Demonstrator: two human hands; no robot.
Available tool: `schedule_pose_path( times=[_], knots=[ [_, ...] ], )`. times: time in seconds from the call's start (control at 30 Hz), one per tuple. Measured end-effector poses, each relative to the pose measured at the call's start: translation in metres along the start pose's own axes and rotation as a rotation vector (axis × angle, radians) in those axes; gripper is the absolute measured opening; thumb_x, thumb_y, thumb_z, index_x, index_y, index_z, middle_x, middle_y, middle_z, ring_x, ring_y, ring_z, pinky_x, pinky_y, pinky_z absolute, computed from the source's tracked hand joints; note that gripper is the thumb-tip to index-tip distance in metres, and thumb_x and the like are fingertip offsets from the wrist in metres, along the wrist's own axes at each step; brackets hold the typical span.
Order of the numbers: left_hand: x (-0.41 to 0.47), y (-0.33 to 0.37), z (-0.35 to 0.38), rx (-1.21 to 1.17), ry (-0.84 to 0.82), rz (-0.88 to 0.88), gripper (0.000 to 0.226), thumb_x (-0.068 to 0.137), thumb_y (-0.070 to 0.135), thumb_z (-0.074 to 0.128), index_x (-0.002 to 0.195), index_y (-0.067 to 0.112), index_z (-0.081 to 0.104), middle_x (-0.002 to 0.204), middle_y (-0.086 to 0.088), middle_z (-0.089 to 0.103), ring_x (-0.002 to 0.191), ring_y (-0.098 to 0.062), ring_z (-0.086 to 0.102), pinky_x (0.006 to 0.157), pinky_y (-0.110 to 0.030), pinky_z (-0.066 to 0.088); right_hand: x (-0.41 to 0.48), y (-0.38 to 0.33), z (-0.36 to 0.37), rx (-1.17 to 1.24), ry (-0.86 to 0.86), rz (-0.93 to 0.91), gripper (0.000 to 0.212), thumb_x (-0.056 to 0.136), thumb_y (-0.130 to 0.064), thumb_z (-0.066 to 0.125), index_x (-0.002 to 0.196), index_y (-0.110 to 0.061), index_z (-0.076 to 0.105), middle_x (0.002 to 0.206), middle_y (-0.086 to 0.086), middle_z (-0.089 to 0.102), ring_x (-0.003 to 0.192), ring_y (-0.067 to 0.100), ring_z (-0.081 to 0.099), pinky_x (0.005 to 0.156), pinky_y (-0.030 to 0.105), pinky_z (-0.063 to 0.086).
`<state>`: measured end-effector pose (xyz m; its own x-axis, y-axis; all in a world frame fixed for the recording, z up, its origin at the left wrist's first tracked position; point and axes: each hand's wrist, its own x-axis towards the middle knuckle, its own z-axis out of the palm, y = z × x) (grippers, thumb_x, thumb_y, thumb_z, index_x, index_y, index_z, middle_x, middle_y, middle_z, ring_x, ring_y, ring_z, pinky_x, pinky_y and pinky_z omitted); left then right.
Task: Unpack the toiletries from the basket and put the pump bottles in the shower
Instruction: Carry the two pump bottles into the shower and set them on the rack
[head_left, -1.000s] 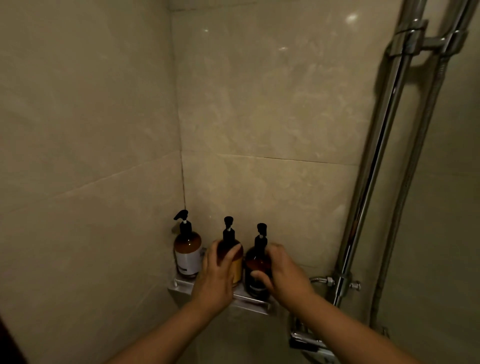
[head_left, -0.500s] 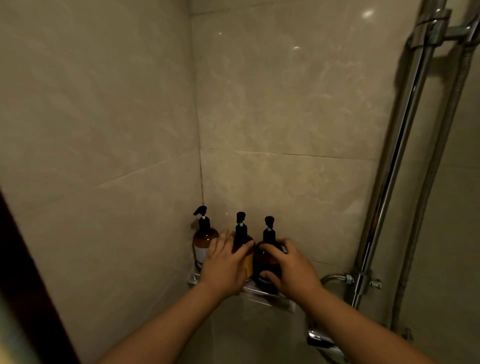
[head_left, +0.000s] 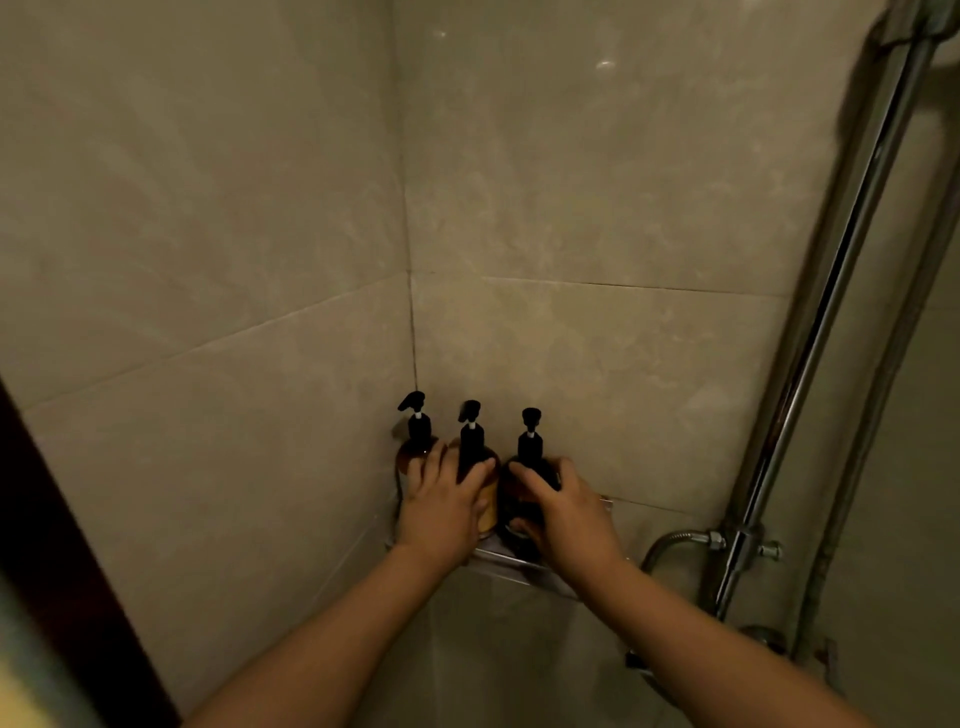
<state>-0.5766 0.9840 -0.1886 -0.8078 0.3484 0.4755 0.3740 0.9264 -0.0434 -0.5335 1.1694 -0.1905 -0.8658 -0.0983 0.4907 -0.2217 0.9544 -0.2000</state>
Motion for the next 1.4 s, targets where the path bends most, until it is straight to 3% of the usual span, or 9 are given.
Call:
schedule_pose_path(
  times=[0.27,0.63,0.8,0.97,1.27,1.4],
  knots=[
    [0.004,-0.001,0.007,0.014,0.003,-0.022,0.056,0.093,0.047,0.057,0.146,0.039,0.039,0.143,-0.012,0.050,0.140,-0.032,0.035,0.105,-0.053,0.030,0.001,-0.002,0.006,0.010,0.043,0.005,0.079,0.081,-0.035,0.080,0.147,-0.037,0.038,0.138,0.007,0.043,0.117,0.027,0.055,0.090,0.033,0.054],
    [0.007,-0.001,0.010,0.029,-0.009,-0.054,0.056,0.097,0.048,0.047,0.149,0.043,0.027,0.153,-0.008,0.037,0.145,-0.031,0.024,0.107,-0.053,0.020,0.002,-0.008,0.006,-0.015,0.018,0.045,0.074,0.087,-0.034,0.072,0.150,-0.036,0.034,0.142,0.008,0.038,0.120,0.027,0.051,0.093,0.035,0.053],
    [0.009,-0.001,0.005,0.049,-0.024,-0.033,0.055,0.099,0.049,0.042,0.150,0.041,0.025,0.153,-0.013,0.036,0.145,-0.032,0.022,0.108,-0.052,0.021,0.007,-0.011,0.001,-0.069,-0.046,0.063,0.072,0.088,-0.036,0.071,0.148,-0.037,0.032,0.136,0.010,0.042,0.107,0.028,0.057,0.080,0.034,0.056],
    [0.007,0.005,0.001,0.074,-0.027,-0.030,0.054,0.096,0.049,0.041,0.148,0.037,0.031,0.148,-0.018,0.043,0.142,-0.035,0.030,0.103,-0.055,0.028,0.008,-0.013,-0.004,-0.132,-0.125,0.084,0.075,0.087,-0.030,0.071,0.147,-0.040,0.026,0.135,0.011,0.043,0.086,0.029,0.063,0.062,0.033,0.048],
    [0.008,0.006,-0.001,0.083,-0.045,-0.040,0.054,0.096,0.050,0.044,0.147,0.038,0.035,0.149,-0.018,0.044,0.142,-0.036,0.032,0.102,-0.054,0.031,0.015,-0.015,-0.013,-0.159,-0.207,0.087,0.084,0.087,-0.010,0.067,0.150,-0.039,0.019,0.144,0.014,0.036,0.100,0.034,0.061,0.076,0.039,0.054],
    [0.003,0.004,-0.004,0.086,-0.045,-0.018,0.059,0.093,0.051,0.051,0.149,0.041,0.035,0.148,-0.017,0.045,0.141,-0.037,0.034,0.102,-0.057,0.032,0.010,-0.014,-0.010,-0.111,-0.172,0.089,0.081,0.090,-0.022,0.064,0.152,-0.044,0.016,0.153,0.012,0.030,0.114,0.034,0.056,0.085,0.039,0.054]
  ],
)
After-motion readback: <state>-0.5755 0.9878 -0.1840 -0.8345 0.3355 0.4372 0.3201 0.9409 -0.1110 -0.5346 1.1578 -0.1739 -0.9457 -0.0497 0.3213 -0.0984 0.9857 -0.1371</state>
